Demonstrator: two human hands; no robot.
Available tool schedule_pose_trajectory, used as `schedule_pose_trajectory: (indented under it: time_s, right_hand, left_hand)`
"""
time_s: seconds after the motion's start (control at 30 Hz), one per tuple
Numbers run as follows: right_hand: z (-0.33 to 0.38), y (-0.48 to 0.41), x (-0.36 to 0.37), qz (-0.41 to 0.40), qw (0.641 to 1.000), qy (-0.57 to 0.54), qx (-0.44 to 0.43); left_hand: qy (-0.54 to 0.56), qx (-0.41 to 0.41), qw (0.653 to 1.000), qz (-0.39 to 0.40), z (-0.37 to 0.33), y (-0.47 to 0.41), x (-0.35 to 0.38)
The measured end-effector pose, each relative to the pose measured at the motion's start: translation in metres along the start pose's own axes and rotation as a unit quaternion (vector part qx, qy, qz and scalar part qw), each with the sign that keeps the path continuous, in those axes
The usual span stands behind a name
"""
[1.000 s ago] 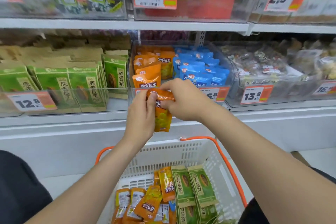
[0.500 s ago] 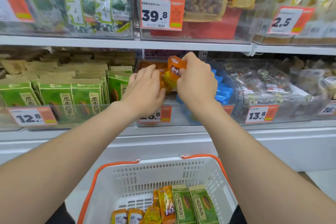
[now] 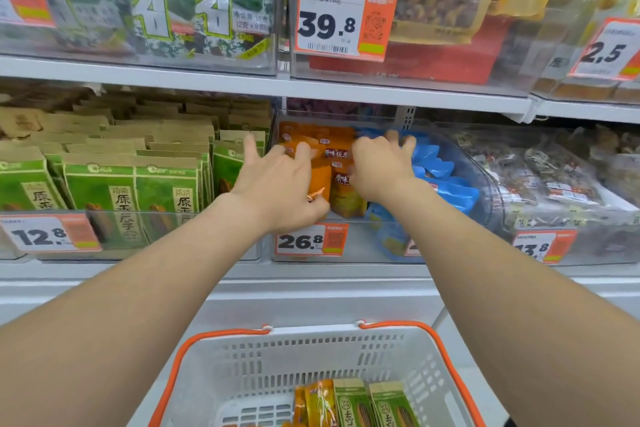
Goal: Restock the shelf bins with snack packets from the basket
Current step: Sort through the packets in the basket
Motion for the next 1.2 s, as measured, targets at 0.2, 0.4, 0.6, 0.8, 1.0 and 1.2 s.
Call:
schedule_pose_trajectory:
  time_s: [0.2,0.4,0.6,0.8,1.0,1.2]
  right_hand:
    - [0.0,-0.02,0.006,0.003,1.0,-0.007,0.002]
    - [0.01,-0.038,0.002,-0.062,0.996,-0.04,0.06]
    - [0.023,-0.056,0.009,-0.009,0.998,-0.021,0.06]
    - [0.018,-0.068,0.012,0.025,0.999,-0.017,0.035]
    - [0.015,-0.07,0.014,-0.004,0.993,-0.12,0.014]
    - [0.032,-0.066,0.013,0.05,0.971,-0.219,-0.086]
  left_hand:
    - [0.001,0.004,1.0,0.001,0.001,-0.005,0.005]
    - [0.004,0.005,1.0,-0.012,0.0,-0.007,0.007]
    - [0.008,0.01,1.0,-0.016,0.001,-0.006,0.009]
    - [0.016,0.027,0.999,-0.012,0.003,-0.004,0.008]
    - [0.011,0.026,1.0,-0.003,0.003,-0.004,0.006]
    - [0.006,0.021,1.0,0.004,0.003,-0.003,0.004]
Point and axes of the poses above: each hand's wrist, its own y-axis away from the middle knuckle, its own x-axis out of the palm, z = x × y, the point moved 1 cm from there along -y, towards the middle knuckle, and after that the axes turned 2 degrees about -y, right-handed, at the moved point
